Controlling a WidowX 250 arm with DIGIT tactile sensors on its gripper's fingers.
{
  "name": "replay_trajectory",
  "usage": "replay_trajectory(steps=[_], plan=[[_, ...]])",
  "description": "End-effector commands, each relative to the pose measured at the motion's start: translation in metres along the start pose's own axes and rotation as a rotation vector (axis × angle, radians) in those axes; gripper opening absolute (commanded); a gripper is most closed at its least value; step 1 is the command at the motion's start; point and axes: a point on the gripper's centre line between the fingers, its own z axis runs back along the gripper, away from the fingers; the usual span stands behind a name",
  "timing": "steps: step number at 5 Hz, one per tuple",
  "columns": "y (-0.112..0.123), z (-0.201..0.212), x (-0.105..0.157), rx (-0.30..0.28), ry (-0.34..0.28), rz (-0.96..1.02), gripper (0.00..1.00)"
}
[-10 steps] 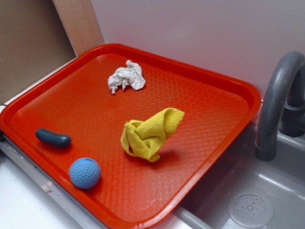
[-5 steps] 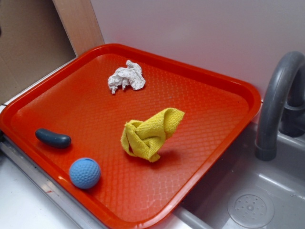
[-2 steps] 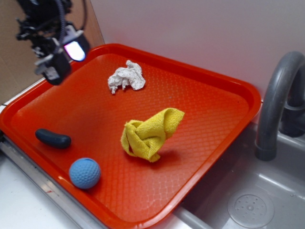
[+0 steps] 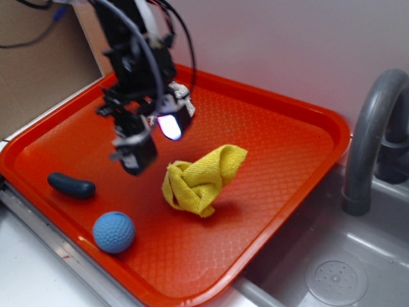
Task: Grab the yellow cloth.
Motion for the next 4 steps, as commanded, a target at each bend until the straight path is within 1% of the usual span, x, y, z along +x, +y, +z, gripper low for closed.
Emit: replay_trajectory(steps=[1,2,3,4], plan=[[-0.032,-0.040,0.008,0.011,0.097,-0.168,1.00],[-0.030,-0.056,0.015,0.024,0.146,-0.141,1.00],[-0.030,-0.063,0.023,0.023,0.155,-0.112,0.00],[-0.033,-0.064,0.024,0.033,0.154,-0.089,0.00]])
